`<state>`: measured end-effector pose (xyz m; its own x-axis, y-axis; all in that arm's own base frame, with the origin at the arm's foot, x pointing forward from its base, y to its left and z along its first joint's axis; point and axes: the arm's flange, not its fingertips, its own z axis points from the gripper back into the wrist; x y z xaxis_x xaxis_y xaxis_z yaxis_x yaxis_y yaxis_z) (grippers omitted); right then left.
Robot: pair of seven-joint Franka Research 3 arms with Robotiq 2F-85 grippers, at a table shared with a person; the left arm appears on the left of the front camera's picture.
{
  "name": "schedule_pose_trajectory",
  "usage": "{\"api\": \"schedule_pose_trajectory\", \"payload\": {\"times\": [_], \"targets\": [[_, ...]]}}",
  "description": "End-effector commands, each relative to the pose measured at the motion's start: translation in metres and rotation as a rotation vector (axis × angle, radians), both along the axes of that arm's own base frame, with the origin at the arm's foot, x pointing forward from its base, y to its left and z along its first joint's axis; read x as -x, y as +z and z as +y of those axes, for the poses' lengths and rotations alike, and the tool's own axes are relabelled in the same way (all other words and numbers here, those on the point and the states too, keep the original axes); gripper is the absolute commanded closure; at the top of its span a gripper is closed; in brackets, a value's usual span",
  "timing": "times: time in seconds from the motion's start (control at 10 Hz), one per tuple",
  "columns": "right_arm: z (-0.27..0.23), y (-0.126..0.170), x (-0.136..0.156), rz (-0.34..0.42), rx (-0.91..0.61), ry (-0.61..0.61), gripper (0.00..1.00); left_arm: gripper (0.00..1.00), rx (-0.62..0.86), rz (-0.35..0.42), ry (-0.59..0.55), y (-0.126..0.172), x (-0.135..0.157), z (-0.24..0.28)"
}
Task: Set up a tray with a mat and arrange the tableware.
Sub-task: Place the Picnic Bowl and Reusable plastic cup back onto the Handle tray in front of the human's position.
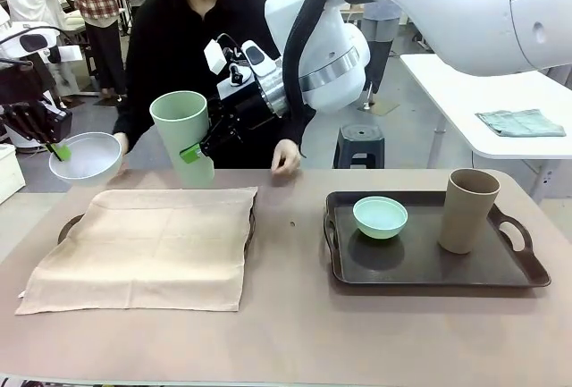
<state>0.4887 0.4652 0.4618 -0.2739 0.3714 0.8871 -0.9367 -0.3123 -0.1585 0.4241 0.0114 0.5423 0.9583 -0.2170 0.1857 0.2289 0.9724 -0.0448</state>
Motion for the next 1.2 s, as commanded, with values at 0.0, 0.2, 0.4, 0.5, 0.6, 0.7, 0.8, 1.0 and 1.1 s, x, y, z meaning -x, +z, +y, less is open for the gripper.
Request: {"api": "schedule_pose_trajectory", "payload": {"times": [0.0, 0.2, 0.4, 0.5, 0.6, 0.7, 0.8, 1.0, 1.1], "targets": [[0.001, 0.001, 0.0, 0.002, -0.002, 0.004, 0.7, 1.0, -0.006, -0.013, 0.0, 0.002, -0.001, 0.001], [0.001, 0.001, 0.0, 0.002, -0.002, 0.004, 0.7, 1.0, -0.006, -0.013, 0.0, 0.002, -0.001, 0.001], [0.001, 0.001, 0.0, 0.002, -0.002, 0.004, 0.7, 1.0, -0.006, -0.013, 0.0, 0.002, -0.001, 0.001], [0.0, 0.0, 0.0, 0.0, 0.0, 0.0, 0.15, 0.96, 0.0, 0.0, 0.0, 0.0, 0.0, 0.0], [0.0, -0.026, -0.012, 0.033, -0.013, 0.022, 0.15, 0.96, 0.009, 0.078, 0.033, -0.03, -0.017, 0.006], [0.0, -0.049, -0.021, 0.064, -0.048, 0.018, 0.15, 0.96, 0.003, 0.116, 0.035, -0.056, -0.026, 0.01], [0.004, -0.067, -0.026, 0.065, -0.048, 0.029, 0.15, 0.96, 0.001, 0.143, 0.037, -0.074, -0.031, 0.012], [0.006, -0.099, -0.033, 0.057, -0.029, 0.055, 0.15, 0.96, -0.004, 0.161, 0.054, -0.103, -0.042, 0.012], [0.008, -0.112, -0.037, 0.066, -0.028, 0.064, 0.15, 0.96, -0.002, 0.157, 0.066, -0.116, -0.047, 0.013]]}}
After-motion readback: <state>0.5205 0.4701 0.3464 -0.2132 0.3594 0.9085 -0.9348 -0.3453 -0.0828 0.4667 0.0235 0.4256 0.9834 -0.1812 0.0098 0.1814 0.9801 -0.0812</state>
